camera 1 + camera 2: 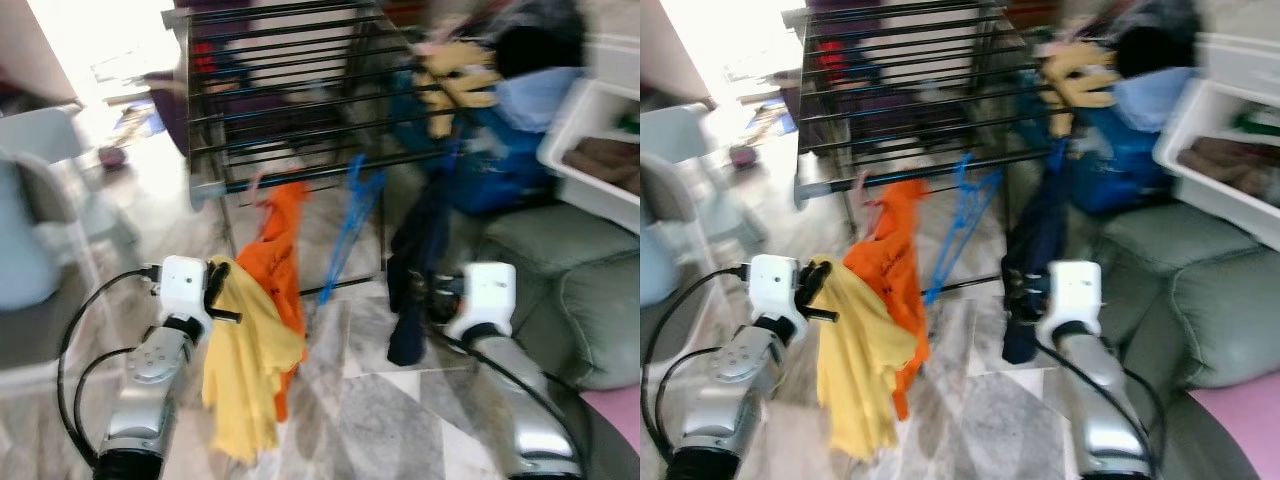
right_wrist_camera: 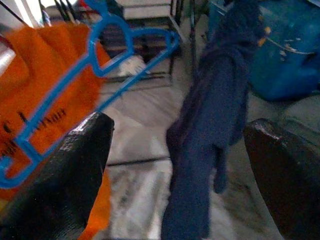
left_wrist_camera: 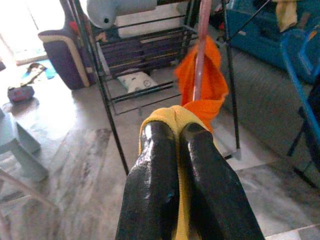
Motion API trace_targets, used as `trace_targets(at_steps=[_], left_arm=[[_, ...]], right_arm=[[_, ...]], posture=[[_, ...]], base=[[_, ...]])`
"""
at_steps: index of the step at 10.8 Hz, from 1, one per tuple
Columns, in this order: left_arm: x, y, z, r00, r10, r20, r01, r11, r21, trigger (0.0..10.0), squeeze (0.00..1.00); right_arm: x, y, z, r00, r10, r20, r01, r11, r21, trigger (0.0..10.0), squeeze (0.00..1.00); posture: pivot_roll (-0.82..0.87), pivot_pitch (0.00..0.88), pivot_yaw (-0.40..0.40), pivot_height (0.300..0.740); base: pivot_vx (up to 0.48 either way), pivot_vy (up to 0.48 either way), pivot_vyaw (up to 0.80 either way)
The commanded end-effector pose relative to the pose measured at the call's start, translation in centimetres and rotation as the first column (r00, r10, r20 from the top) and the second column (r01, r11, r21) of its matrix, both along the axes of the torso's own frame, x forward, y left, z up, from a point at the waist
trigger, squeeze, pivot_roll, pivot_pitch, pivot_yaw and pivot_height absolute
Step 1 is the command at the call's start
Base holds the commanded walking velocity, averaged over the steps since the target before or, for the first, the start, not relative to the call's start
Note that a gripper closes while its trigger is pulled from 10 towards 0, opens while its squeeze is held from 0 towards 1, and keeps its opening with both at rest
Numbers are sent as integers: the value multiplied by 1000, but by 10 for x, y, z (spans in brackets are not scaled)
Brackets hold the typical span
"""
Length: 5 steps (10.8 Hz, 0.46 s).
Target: Hang hanger
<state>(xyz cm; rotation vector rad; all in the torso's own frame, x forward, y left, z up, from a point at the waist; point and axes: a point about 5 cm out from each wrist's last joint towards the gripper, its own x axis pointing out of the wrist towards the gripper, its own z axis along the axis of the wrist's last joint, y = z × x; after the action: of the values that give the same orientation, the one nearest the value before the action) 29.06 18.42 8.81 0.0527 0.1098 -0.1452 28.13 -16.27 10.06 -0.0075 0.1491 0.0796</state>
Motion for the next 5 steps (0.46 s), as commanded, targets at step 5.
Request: trace_targets(at_steps=[5], left_arm=[[8,-8,13,998,-49,48,50,998,-26,10000,0]], right_arm=[[3,-13,6,997,-72,37,72,997,-13,10000,0]], posture=[[-181,0,74,740]], base=[[0,453,0]])
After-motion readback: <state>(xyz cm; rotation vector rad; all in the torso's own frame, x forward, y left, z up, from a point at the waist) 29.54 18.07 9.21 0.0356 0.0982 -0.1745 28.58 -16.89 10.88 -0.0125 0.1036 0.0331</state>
